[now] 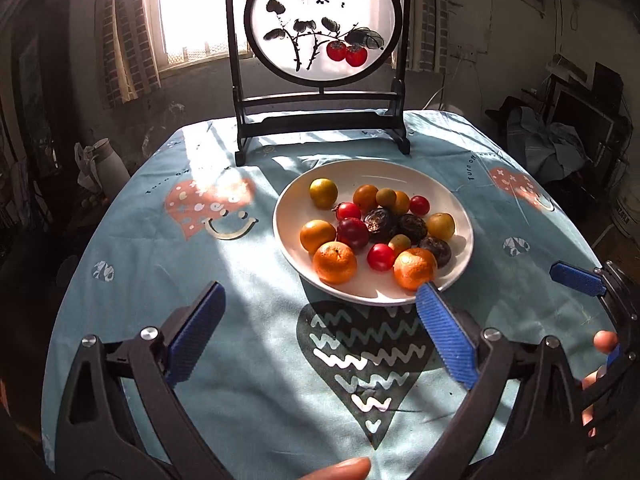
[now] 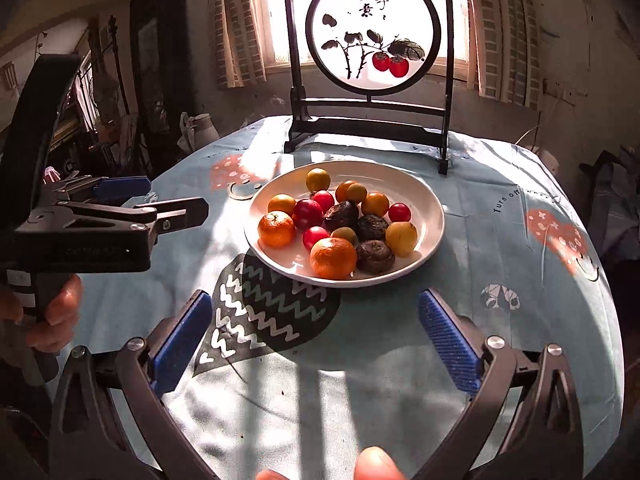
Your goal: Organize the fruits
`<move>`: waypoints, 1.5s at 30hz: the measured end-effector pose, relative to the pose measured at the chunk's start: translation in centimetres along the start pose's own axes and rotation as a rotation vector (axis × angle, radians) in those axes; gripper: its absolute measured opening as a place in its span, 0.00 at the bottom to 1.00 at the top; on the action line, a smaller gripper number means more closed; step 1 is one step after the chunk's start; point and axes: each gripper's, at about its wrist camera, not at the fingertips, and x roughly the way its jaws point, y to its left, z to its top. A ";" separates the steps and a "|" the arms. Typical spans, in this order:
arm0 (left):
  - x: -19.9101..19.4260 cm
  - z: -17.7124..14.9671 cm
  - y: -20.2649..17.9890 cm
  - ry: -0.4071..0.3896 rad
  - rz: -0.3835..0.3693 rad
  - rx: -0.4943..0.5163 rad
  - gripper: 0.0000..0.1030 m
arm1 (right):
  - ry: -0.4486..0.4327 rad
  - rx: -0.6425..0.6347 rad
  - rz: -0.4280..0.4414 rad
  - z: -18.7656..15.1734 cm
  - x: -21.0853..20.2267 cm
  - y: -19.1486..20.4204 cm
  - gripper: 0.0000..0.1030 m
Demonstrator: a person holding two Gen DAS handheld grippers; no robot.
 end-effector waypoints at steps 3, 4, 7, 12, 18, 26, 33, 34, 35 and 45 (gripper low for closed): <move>-0.8 -2.2 0.1 -0.017 -0.037 0.010 0.96 | -0.031 0.003 0.018 -1.7 -1.2 0.0 0.99; -0.8 -2.9 0.2 -0.024 -0.042 0.015 0.96 | -0.051 -0.001 0.035 -2.1 -1.4 -0.1 0.99; 0.3 -4.2 0.7 -0.038 -0.018 0.009 0.96 | -0.108 -0.019 0.033 -2.9 -0.9 -0.9 0.99; 2.2 -5.6 0.9 -0.016 0.021 0.037 0.96 | -0.082 0.001 0.003 -3.3 0.8 -2.3 0.99; 2.8 -6.2 0.2 0.000 -0.009 0.068 0.96 | -0.070 -0.025 -0.026 -3.6 0.7 -1.9 0.99; 2.3 -6.3 0.1 -0.008 -0.048 0.058 0.96 | -0.055 -0.021 -0.020 -3.8 0.9 -1.8 0.99; 2.4 -6.4 0.2 -0.007 -0.040 0.058 0.96 | -0.063 -0.019 -0.024 -3.9 0.8 -1.8 0.99; 2.4 -6.4 0.2 -0.005 -0.038 0.057 0.96 | -0.062 -0.017 -0.025 -3.9 0.8 -1.8 0.99; 2.5 -6.4 0.2 -0.003 -0.037 0.057 0.96 | -0.061 -0.016 -0.025 -3.9 0.8 -1.9 0.99; 2.4 -6.7 -0.2 -0.013 -0.017 0.074 0.96 | -0.048 -0.006 -0.035 -4.1 1.0 -2.1 0.99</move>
